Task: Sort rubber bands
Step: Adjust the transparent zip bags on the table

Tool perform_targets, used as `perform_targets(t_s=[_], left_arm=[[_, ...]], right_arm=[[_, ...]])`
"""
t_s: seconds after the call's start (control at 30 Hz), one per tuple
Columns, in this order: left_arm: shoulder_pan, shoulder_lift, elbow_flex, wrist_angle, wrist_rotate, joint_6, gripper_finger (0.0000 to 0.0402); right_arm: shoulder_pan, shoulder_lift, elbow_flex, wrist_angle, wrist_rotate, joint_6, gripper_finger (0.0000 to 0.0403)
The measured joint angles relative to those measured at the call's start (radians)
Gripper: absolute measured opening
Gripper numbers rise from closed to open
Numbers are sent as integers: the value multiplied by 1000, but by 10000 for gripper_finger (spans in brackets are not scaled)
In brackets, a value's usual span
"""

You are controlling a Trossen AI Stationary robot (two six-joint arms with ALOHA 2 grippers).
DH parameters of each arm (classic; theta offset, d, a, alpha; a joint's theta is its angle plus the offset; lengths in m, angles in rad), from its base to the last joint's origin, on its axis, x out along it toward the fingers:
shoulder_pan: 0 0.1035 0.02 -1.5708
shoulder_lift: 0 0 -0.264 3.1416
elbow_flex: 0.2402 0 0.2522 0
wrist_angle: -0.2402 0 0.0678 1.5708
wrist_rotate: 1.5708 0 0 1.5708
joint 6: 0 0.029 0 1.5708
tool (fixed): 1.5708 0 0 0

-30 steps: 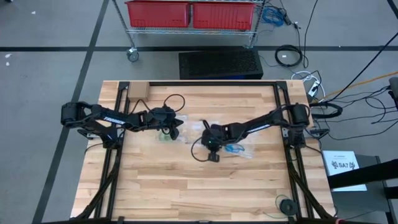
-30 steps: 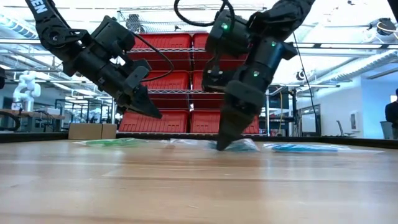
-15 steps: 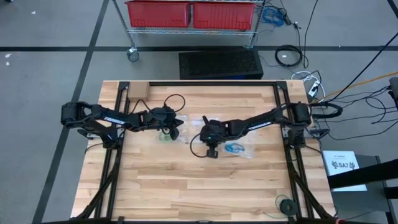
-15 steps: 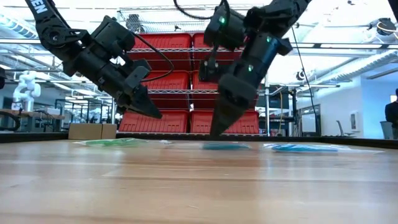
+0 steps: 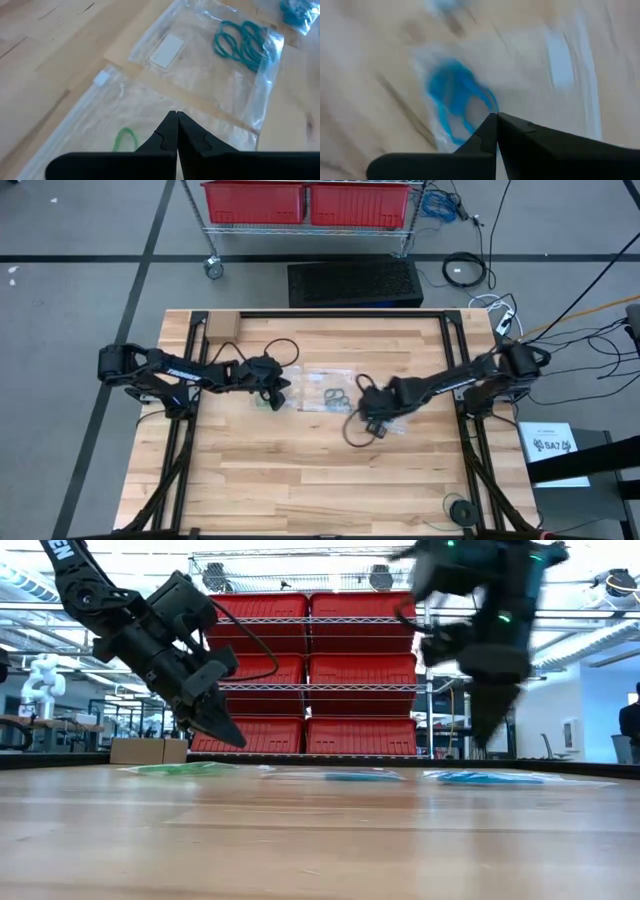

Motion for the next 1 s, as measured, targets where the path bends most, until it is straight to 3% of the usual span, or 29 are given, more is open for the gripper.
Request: perform_targets(t_s=[0.1,0.23,0.7,1.0], left_arm=[[2,0,0,3,-1,0,4],[3,0,0,2,-4,0,4],[3,0,0,2,-4,0,4],[3,0,0,2,-4,1,4]], right_arm=[[-13,-49,-123,63,20,143,0],[-56,-66,-234,166,32,174,0],[-222,-65,-262,223,75,-219,0],[-218,-65,-262,223,76,-277,0]])
